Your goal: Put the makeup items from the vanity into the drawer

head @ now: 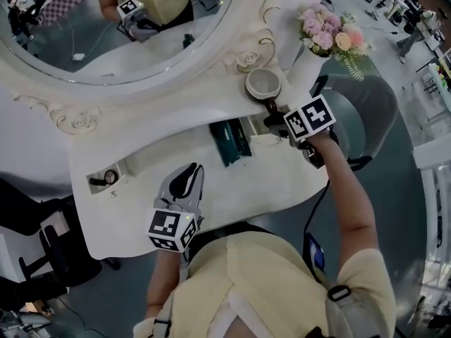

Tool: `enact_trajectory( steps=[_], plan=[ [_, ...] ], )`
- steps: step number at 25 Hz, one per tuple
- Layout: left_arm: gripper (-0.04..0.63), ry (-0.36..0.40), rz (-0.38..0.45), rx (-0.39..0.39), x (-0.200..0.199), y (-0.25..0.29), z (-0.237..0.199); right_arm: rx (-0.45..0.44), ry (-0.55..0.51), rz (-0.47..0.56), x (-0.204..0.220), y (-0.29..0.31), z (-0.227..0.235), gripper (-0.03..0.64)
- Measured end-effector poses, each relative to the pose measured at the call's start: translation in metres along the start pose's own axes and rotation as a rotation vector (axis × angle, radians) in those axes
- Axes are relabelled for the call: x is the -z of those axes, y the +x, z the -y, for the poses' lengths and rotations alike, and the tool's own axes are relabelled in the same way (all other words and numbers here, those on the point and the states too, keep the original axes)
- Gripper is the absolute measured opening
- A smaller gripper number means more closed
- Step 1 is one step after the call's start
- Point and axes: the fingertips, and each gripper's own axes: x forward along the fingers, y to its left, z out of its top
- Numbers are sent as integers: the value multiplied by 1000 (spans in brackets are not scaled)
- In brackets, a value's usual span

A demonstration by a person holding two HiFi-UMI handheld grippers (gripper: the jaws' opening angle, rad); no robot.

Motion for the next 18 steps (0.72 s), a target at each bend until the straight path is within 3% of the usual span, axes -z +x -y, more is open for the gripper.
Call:
enact_trajectory(
  steps=[13,18],
  plan=[
    [46,-9,-13,17,2,17,-1,-68,-46,-158,-2,20,1,313],
    [46,-9,-22,33,5,23,0,-79,-53,-162,-2,25,-1,313]
  ],
)
